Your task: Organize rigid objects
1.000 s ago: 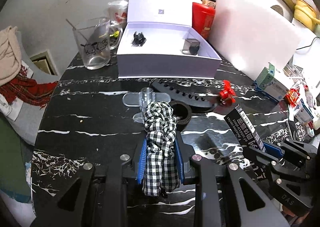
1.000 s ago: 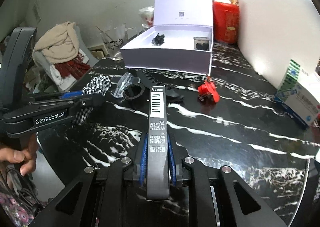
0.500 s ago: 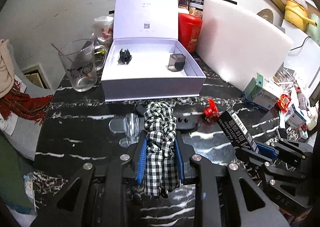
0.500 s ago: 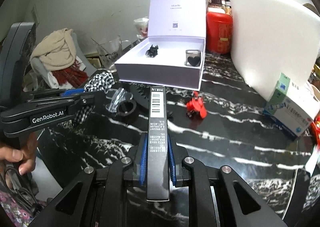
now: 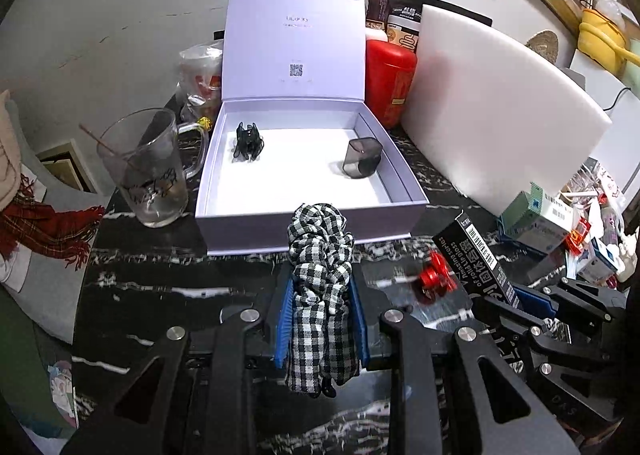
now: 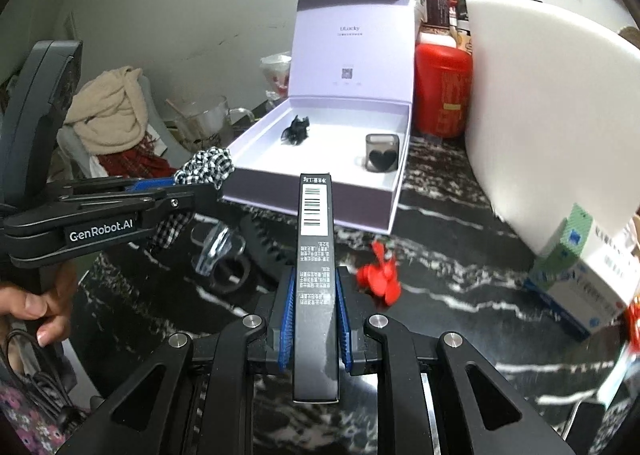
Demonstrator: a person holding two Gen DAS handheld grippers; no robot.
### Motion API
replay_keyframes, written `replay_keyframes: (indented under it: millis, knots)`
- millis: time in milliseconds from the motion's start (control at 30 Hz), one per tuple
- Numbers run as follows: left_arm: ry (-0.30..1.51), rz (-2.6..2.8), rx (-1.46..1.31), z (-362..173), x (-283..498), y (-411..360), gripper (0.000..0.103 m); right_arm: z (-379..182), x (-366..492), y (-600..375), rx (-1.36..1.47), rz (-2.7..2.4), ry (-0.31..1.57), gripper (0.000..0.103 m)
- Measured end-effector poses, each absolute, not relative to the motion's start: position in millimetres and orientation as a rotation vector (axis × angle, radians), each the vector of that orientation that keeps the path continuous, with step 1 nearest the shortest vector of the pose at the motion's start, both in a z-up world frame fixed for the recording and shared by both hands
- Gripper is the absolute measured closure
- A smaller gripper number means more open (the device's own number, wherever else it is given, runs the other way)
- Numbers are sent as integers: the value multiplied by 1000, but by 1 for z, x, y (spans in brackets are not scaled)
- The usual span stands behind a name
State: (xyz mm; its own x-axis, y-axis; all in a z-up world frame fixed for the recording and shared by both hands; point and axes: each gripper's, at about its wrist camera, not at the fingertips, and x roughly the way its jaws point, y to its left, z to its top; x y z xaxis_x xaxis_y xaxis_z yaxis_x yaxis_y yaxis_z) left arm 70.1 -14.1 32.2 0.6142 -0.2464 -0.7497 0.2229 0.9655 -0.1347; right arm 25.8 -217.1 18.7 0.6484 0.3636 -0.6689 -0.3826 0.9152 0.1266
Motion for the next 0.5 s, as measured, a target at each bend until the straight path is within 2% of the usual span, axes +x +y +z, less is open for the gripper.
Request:
replay_keyframes:
  millis: [500]
  knots:
    - [865,-251,-8,37,126,-15,78,36,81,-207,-90,467,701,85]
